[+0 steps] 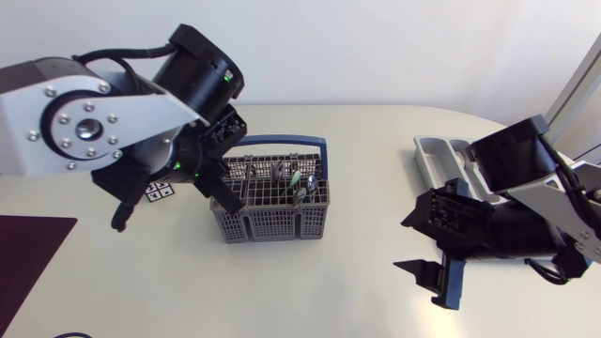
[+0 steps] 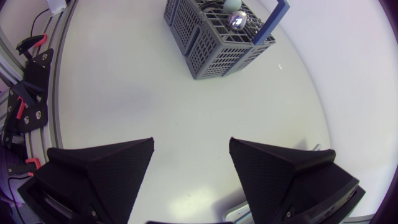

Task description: Transfer all utensils from the basket to the drawer tray.

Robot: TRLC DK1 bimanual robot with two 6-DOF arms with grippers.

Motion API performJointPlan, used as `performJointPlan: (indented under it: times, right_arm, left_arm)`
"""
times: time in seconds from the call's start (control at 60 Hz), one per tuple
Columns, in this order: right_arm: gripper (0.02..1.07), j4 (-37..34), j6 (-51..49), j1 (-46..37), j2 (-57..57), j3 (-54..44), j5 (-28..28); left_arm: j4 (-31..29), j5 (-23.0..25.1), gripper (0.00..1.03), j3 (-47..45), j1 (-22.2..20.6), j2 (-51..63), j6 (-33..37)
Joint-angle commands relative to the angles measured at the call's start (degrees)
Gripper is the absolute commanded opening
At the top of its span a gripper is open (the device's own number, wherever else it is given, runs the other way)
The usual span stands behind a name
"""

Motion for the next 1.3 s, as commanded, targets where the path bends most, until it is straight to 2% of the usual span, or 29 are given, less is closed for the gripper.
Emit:
performJointPlan:
  times: [0.0,0.317,0.45,0.65,0.8,1.133,1.283]
  right_arm:
    - [0.89,0.7,1.6,1.0,-0.4,-1.4,0.5]
    - [0.89,2.9,3.8,3.3,-0.7,-0.7,1.5]
    - [0.89,4.6,6.7,5.1,-2.5,0.6,1.6]
    - [0.89,7.7,13.6,12.4,-5.3,4.1,4.7]
    - [0.89,12.5,18.1,18.5,-4.5,7.2,7.6]
    - [0.88,22.0,22.9,24.1,2.8,8.9,8.1]
    - [0.79,25.9,23.1,25.2,5.2,8.7,8.2]
  left_arm:
    - [-0.7,-2.0,0.04,-1.1,-0.5,-2.5,1.8]
    - [-1.4,-2.5,0.04,-0.9,-2.4,-8.6,2.5]
    - [-2.0,0.0,0.04,0.3,-3.1,-11.2,0.8]
    - [-3.2,11.3,0.04,2.6,-2.8,-13.1,-5.8]
    - [-2.7,24.2,0.04,4.8,0.2,-11.1,-11.2]
    - [-1.4,37.7,0.04,5.9,3.4,-6.7,-16.1]
    - [-1.4,40.8,0.04,7.0,3.6,-4.5,-17.5]
